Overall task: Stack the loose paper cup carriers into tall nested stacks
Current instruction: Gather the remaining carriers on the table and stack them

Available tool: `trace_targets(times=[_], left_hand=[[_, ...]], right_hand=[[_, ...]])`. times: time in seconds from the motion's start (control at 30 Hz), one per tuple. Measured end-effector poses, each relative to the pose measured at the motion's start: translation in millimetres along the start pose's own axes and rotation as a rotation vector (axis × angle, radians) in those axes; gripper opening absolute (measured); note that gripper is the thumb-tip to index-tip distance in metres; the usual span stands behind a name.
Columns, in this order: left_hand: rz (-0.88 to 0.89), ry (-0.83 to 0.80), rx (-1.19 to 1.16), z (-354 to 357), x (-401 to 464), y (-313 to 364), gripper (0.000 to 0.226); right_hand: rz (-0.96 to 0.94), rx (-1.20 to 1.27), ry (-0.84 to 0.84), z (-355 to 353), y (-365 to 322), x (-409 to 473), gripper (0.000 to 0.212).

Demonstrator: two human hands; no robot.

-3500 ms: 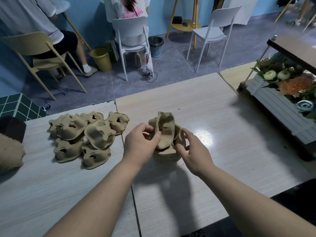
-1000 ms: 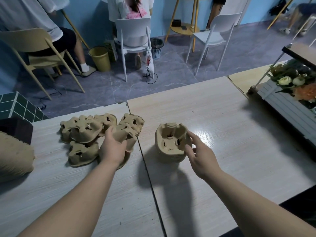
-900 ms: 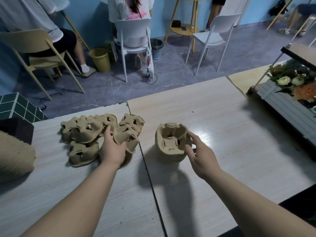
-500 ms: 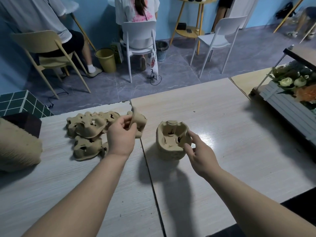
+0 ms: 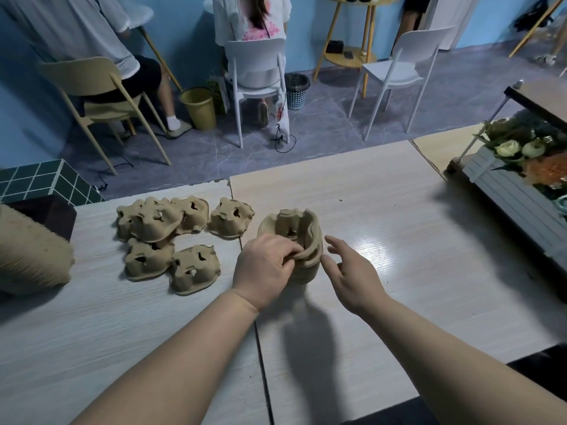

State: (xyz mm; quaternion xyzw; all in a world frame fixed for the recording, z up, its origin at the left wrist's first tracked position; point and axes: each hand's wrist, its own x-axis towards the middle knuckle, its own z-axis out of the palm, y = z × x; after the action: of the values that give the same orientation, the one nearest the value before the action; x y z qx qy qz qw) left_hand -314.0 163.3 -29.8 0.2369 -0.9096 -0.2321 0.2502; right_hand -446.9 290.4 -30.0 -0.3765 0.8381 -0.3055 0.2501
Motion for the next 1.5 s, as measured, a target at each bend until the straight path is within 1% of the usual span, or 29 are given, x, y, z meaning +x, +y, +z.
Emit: trace_targets(times=[0.07,0.1,0.17,0.23,0.3,0.33,0.4,0.47,0.57,0.8,0.97,1.17,1.27,1.37,1.5], left_hand=[[0.003,-0.045,0.028,4.6,-1.2,-0.7,0.030],[0.013,-0.037,0.049,6.6,-1.5,-2.4,0.031],[0.022,0.015,0.079,7.1,-1.5,-4.0,0.039],[-0.004,0.068,0.086,2.5,-2.2,-2.9,0.054],[-0.112,0.058,0.074,-4.9,-1.7,-3.7,0.071],[-0.201,0.021,0.055,-8.8,-1.3,-4.5,0.079],[-0.367,-0.062,0.016,-12.6,-0.8,-7.1,0.087],[-0.467,-0.143,-0.038,-11.3,-0.9,-8.7,0.089],[-0.518,-0.208,-0.154,-6.1,-5.1,-10.2,0.087],[-0.587,-0.156,-0.200,-1.6,-18.5,-10.5,0.082],[-0.671,-0.124,-0.222,1.5,-26.8,-15.2,0.092],[-0.701,-0.117,-0.248,4.4,-23.6,-15.4,0.091],[-0.700,-0.103,-0.214,-0.3,-21.7,-11.7,0.087],[-0.674,-0.031,-0.101,-9.7,-24.4,-15.7,0.084],[-0.702,0.021,0.047,-24.7,-34.7,-39.0,0.083]], right_hand=[[-0.018,0.008,-0.009,-1.6,0.7,0.5,0.045],[-0.032,0.012,-0.012,-2.1,0.9,0.4,0.044],[-0.053,0.025,-0.018,-2.9,0.9,0.4,0.042],[-0.061,0.038,-0.028,-3.6,1.4,1.1,0.040],[-0.065,0.048,-0.034,-3.7,2.5,2.0,0.040],[-0.065,0.054,-0.036,-3.7,2.6,2.4,0.041],[-0.062,0.058,-0.041,-3.9,1.7,3.4,0.043],[-0.066,0.043,-0.047,-3.8,0.3,3.8,0.045],[-0.070,0.030,-0.059,-3.3,-1.7,4.3,0.048],[-0.079,0.056,-0.082,-1.4,-6.3,9.7,0.048],[-0.099,0.078,-0.092,-0.6,-9.9,18.9,0.045],[-0.133,0.067,-0.103,2.8,-4.4,25.7,0.042],[-0.149,0.056,-0.122,6.0,-1.4,27.1,0.042],[-0.169,0.065,-0.128,8.3,-0.7,29.2,0.045],[-0.182,0.055,-0.115,14.6,-3.5,27.5,0.045]])
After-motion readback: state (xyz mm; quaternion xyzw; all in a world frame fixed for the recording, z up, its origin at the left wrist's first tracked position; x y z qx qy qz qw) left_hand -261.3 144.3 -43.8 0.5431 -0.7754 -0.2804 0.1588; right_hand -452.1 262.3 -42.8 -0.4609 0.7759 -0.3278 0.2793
